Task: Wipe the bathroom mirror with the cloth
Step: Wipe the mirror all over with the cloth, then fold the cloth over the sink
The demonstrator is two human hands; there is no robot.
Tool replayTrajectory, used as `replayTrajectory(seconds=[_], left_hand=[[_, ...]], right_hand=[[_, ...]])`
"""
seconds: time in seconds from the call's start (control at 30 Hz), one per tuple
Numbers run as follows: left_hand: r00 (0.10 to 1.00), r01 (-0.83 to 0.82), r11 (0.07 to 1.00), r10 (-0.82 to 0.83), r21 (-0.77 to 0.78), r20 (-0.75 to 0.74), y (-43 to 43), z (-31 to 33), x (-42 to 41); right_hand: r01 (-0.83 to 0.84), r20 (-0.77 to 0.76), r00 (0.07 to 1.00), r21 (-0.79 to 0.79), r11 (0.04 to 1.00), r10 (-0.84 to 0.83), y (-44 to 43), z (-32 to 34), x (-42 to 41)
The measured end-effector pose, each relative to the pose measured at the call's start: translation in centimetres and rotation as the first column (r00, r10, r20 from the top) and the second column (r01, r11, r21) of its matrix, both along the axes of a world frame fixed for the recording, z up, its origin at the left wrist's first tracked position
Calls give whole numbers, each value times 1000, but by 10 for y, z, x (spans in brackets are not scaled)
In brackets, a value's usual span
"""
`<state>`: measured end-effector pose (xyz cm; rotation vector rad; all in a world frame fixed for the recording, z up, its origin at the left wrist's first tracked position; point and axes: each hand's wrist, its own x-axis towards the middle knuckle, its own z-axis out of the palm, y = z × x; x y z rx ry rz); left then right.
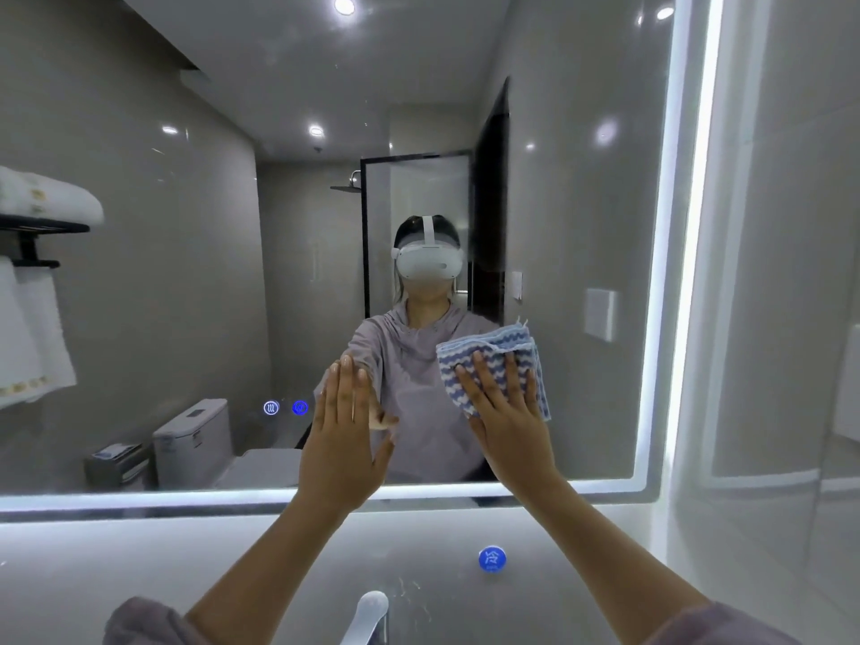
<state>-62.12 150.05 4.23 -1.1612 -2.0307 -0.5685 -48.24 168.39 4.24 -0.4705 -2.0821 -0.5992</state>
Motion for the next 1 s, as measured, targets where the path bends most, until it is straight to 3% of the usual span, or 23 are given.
replayTrajectory(seconds=[0.17,0.2,0.27,0.37,0.43,0.5,0.57,0.67,0.73,0.8,0.87,1.0], left_hand=[[998,48,998,-47,-34,47,-12,-17,17],[995,71,997,-69,-23,78,-14,-24,23],[982,114,993,-114,8,152,-15,-38,37],[931,172,984,-145,-52,334,-18,-61,61],[858,232,964,-138,-133,495,-22,-76,80],[767,326,929,-152,-174,624,-26,-89,103],[674,378,913,-157,-154,722,-36,-102,127],[427,414,910,-186,-9,885,-62,-123,156],[136,372,901,-293,225,946,-76,-130,175],[-209,212,853,-437,476,875,-82,-125,190],[-474,-14,771,-565,636,675,-82,-128,199],[-602,-356,524,-762,774,239,-103,-122,214]], right_hand=[[-59,149,985,-172,983,85,-8,12,16],[-110,129,981,-253,961,146,-12,14,20],[-316,-55,944,-437,842,326,-24,14,29],[-501,-319,860,-674,542,398,-47,11,44],[-539,-463,830,-810,233,310,-66,7,55],[-595,-598,773,-799,-86,209,-85,1,69],[-642,-695,713,-703,-306,99,-101,-10,83],[-657,-717,694,-592,-467,-68,-126,-31,104],[-670,-732,670,-523,-527,-125,-145,-45,119],[-693,-760,618,-405,-597,-201,-164,-60,133],[-707,-778,562,-276,-651,-280,-183,-74,144],[-715,-787,474,-83,-694,-395,-219,-96,157]])
